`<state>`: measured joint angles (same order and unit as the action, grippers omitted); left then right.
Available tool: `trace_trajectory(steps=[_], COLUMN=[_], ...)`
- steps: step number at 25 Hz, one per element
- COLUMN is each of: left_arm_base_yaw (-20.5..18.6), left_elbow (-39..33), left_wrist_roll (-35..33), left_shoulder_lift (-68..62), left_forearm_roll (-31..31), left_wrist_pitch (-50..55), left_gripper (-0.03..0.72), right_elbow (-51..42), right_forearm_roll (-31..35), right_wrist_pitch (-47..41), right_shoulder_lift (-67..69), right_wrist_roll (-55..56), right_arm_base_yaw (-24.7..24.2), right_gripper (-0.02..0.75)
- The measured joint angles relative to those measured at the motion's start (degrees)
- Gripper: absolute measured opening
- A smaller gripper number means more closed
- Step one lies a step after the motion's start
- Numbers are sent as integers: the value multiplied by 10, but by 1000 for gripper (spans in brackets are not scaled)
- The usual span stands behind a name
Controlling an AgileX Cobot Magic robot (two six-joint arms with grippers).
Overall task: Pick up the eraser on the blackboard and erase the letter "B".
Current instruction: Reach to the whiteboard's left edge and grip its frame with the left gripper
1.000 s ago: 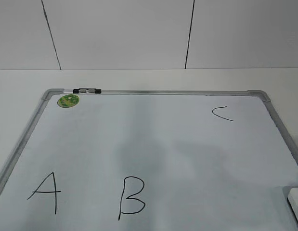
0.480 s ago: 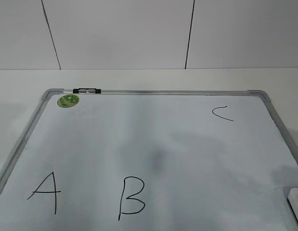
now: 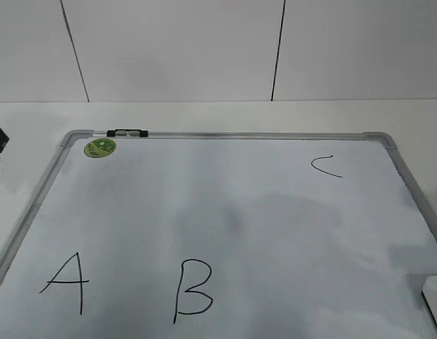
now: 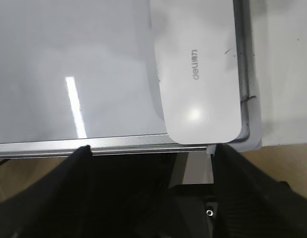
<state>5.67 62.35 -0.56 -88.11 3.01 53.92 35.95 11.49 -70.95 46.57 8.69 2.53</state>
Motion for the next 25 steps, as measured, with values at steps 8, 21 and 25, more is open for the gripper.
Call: trace_trajectory(steps=[8,21,25], left_arm_base_yaw=[0,0,0], left_elbow=[60,69,69], left_wrist_roll=[0,0,0], left_shoulder_lift=[-124,-207,-211], left_forearm_roll=[6,15,16], left_wrist_pitch=[-22,-67,-74], left_gripper=[238,237,236], right_elbow=[0,0,0], right_forearm_roll=[1,1,1], right_wrist_pitch=[1,2,2], right_shoulder_lift=[14,14,14], right_wrist_roll=[1,1,1], right_arm_base_yaw=[0,0,0], right_gripper=[584,584,584])
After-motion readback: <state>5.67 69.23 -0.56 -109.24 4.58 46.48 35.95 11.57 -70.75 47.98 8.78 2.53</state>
